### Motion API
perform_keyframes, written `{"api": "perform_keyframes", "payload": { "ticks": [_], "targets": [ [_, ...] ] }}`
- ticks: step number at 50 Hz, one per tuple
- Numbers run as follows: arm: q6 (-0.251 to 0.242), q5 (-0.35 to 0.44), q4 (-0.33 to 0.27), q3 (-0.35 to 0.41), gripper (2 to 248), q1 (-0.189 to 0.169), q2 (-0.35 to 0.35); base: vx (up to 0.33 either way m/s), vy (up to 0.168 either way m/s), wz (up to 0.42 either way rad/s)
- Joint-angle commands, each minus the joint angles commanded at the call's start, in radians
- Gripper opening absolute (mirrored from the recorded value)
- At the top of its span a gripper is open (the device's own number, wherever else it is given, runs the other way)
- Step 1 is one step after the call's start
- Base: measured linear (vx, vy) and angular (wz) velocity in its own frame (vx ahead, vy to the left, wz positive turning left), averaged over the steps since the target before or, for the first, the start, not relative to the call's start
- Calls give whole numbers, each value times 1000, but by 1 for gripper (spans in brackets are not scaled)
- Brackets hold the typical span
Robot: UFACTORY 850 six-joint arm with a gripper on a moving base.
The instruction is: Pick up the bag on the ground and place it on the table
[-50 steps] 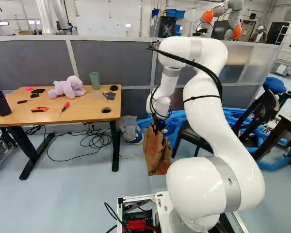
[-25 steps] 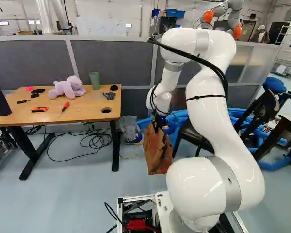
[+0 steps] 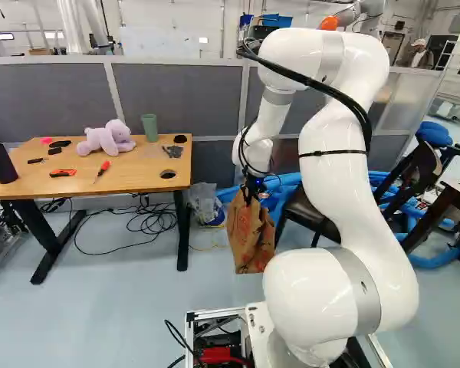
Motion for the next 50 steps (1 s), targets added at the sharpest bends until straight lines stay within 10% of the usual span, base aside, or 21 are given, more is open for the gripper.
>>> {"api": "perform_keyframes", "payload": {
  "ticks": [50],
  "targets": [
    [0, -143, 0, 46, 25, 2, 175, 0, 0, 0]
  ]
}}
